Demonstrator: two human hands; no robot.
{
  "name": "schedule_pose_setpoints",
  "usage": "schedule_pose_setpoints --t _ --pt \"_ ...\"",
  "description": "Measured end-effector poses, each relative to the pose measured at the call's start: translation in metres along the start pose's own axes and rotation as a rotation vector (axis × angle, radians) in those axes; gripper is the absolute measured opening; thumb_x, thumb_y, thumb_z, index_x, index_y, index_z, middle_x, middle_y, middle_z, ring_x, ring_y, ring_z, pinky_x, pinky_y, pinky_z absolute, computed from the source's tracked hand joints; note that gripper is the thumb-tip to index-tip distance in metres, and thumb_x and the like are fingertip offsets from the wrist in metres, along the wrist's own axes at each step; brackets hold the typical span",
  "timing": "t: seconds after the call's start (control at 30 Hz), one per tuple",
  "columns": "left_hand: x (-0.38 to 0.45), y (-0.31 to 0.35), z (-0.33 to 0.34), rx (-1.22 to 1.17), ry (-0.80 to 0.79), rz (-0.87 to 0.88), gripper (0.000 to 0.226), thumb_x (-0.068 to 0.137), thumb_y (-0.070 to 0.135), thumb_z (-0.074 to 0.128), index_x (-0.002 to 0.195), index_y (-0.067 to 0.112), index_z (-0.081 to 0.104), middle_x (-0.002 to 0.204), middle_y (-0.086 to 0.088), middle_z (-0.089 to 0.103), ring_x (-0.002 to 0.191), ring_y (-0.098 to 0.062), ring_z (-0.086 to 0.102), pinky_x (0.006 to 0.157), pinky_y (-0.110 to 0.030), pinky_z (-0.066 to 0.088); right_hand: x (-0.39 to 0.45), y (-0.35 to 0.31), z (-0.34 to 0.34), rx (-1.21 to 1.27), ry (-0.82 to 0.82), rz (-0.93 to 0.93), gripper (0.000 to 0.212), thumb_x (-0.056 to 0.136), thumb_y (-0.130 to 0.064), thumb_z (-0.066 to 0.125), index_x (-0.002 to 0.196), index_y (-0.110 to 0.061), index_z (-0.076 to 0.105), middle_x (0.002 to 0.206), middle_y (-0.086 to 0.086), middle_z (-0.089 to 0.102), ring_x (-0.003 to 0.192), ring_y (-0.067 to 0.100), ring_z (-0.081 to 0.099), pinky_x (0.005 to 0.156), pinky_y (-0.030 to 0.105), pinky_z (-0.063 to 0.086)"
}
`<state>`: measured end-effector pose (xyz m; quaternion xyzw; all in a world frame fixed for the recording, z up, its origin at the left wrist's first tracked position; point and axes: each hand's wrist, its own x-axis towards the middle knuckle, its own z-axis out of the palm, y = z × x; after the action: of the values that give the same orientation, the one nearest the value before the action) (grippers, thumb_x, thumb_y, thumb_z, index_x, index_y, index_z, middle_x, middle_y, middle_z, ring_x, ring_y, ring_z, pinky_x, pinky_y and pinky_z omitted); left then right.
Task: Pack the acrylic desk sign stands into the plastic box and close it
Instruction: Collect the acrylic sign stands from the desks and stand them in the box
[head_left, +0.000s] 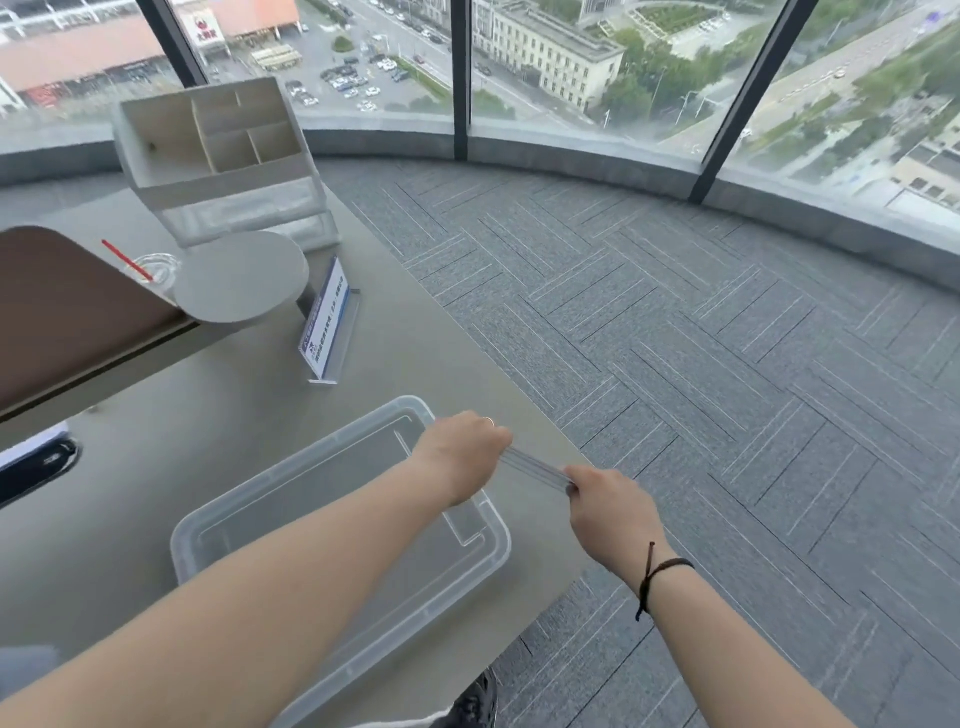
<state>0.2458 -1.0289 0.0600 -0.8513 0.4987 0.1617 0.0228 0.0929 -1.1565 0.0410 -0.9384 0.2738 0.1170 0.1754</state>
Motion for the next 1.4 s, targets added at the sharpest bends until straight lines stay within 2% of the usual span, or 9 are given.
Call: schedule_pose_setpoints --t 0.13,0.23,0.5,0.6,0.73,0.83,1.0,1.27,1.4 --pt "-0.040 -0.028 -0.017 -0.013 0.064 -0.062 0.033 0.084 -0.009 0.038 0.103 0.010 0.058 0.100 -0.010 0.060 0.091 -0.031 0.056 0.067 -0.038 0.047 -0.005 -0.044 -0.021 0.008 0.007 -0.096 0.017 0.089 -0.013 0.043 0.072 -0.012 0.047 0.065 0.004 0.053 0.067 0.035 0.051 0.051 0.034 0.031" --pt "-0.083 -0.059 -0.030 -0.036 0.110 -0.141 0.031 0.086 -0.004 0.040 0.103 0.014 0.057 0.095 -0.002 0.057 0.089 -0.030 0.055 0.061 -0.033 0.036 -0.010 -0.092 -0.032 -0.023 -0.020 -0.184 0.030 0.091 -0.017 0.045 0.063 -0.015 0.034 0.058 -0.001 0.041 0.065 0.031 0.045 0.050 0.034 0.028" --pt "-0.252 -0.151 -0.052 -0.070 0.095 -0.322 0.026 0.090 0.003 0.041 0.098 0.019 0.060 0.100 -0.003 0.062 0.083 -0.029 0.059 0.070 -0.036 0.050 -0.058 -0.260 -0.026 -0.156 -0.045 -0.498 0.025 0.095 -0.031 0.045 0.080 -0.015 0.057 0.074 -0.001 0.057 0.073 0.027 0.050 0.060 0.032 0.037" --pt "-0.326 -0.178 -0.059 -0.084 0.072 -0.375 0.024 0.087 0.001 0.042 0.094 0.017 0.059 0.096 -0.004 0.062 0.080 -0.029 0.058 0.066 -0.034 0.047 -0.091 -0.327 -0.019 -0.225 -0.028 -0.639 0.029 0.094 -0.037 0.042 0.095 -0.019 0.065 0.081 0.000 0.066 0.081 0.027 0.059 0.065 0.034 0.045" --pt "-0.416 -0.209 -0.059 -0.088 0.065 -0.439 0.027 0.085 -0.003 0.044 0.096 0.017 0.060 0.087 -0.001 0.058 0.081 -0.027 0.060 0.064 -0.034 0.047 -0.133 -0.403 -0.009 -0.208 -0.075 -0.744 0.032 0.093 -0.036 0.050 0.069 -0.016 0.053 0.064 -0.001 0.052 0.070 0.030 0.054 0.059 0.034 0.042" --pt "-0.475 -0.231 -0.048 -0.116 0.084 -0.473 0.025 0.088 0.002 0.044 0.092 0.021 0.058 0.078 0.004 0.046 0.082 -0.027 0.058 0.066 -0.035 0.047 -0.160 -0.449 0.007 -0.227 -0.067 -0.828 0.034 0.092 -0.036 0.052 0.065 -0.015 0.052 0.060 0.000 0.048 0.065 0.031 0.051 0.057 0.032 0.039" --pt "-0.553 -0.255 -0.025 -0.194 0.107 -0.536 0.022 0.095 0.009 0.043 0.086 0.018 0.060 0.080 0.003 0.054 0.075 -0.017 0.045 0.070 -0.035 0.048 -0.202 -0.506 0.040 -0.300 -0.049 -0.938 0.039 0.093 -0.037 0.052 0.063 -0.014 0.042 0.058 -0.001 0.042 0.067 0.032 0.046 0.056 0.032 0.033" --pt "-0.621 -0.280 0.008 -0.337 0.143 -0.540 0.022 0.093 0.011 0.049 0.075 0.015 0.061 0.071 0.005 0.058 0.070 -0.022 0.054 0.066 -0.033 0.049 -0.251 -0.547 0.084 -0.331 -0.055 -0.939 0.034 0.094 -0.039 0.050 0.069 -0.016 0.047 0.064 0.002 0.044 0.068 0.033 0.043 0.059 0.033 0.036" --pt "-0.630 -0.295 0.034 -0.451 0.216 -0.509 0.020 0.092 0.018 0.054 0.091 0.021 0.074 0.085 0.004 0.071 0.080 -0.018 0.063 0.076 -0.038 0.053 -0.263 -0.548 0.109 -0.298 -0.038 -0.903 0.033 0.094 -0.037 0.048 0.070 -0.014 0.048 0.064 0.002 0.046 0.066 0.032 0.045 0.057 0.033 0.034"
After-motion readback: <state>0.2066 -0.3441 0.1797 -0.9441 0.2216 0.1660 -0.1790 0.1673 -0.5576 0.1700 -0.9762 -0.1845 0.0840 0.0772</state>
